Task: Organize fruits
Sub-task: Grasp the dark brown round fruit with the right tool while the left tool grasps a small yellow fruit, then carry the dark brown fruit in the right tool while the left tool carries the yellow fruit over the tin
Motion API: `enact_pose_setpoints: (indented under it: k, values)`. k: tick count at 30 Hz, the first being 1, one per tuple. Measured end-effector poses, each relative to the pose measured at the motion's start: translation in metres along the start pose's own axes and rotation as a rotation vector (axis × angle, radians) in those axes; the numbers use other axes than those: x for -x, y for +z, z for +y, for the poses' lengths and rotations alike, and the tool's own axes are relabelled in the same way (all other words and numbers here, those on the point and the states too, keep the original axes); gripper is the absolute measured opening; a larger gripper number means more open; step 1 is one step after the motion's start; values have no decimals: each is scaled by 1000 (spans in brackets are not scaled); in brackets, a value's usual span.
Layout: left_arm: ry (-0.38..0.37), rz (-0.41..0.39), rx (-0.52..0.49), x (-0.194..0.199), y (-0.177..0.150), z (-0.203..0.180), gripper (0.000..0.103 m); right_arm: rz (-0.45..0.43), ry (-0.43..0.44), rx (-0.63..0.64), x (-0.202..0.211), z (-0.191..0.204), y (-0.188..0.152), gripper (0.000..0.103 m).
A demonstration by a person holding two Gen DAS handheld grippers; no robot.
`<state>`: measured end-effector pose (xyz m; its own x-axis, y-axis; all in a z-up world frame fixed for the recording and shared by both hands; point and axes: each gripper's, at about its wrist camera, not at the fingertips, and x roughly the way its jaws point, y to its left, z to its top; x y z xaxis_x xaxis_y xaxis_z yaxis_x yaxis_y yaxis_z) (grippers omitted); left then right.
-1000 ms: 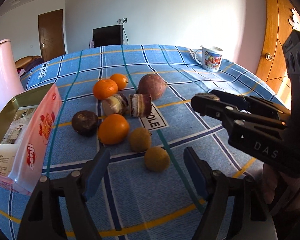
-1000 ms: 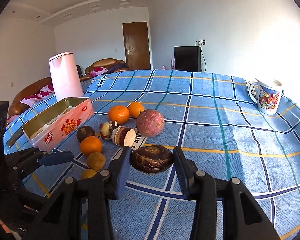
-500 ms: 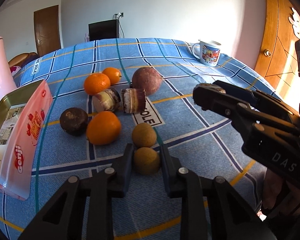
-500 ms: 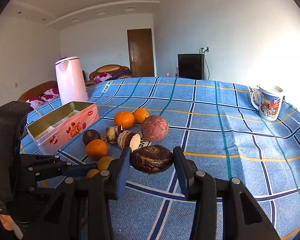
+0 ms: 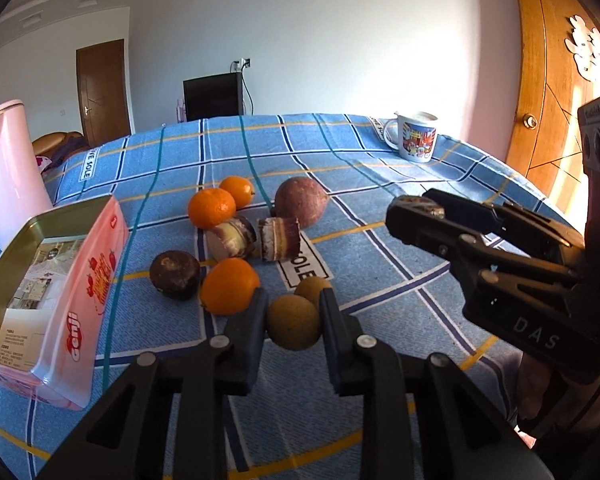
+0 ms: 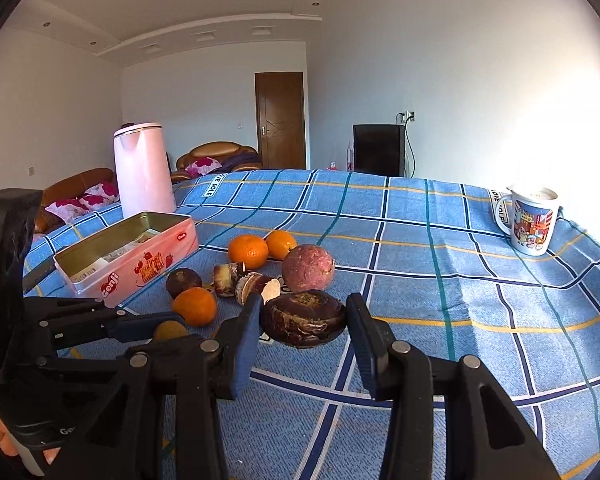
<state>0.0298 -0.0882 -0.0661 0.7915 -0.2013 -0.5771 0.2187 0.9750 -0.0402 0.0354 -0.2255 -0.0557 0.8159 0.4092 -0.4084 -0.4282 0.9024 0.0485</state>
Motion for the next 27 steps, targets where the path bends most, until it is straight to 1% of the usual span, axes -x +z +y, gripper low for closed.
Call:
enact_pose_setpoints:
  k: [9, 18, 23, 27]
  values:
    - [60, -89, -8, 18, 6, 8, 28, -56, -21, 23, 8, 5, -1, 45]
    - [96, -142, 0, 32, 8, 17, 28, -103, -50, 44, 15, 8, -2, 45]
    - [112, -167, 11, 40, 12, 26, 28, -109, -64, 59, 14, 11, 0, 45]
    - [130, -185, 32, 47, 15, 41, 28, -110, -45, 70, 12, 17, 5, 45]
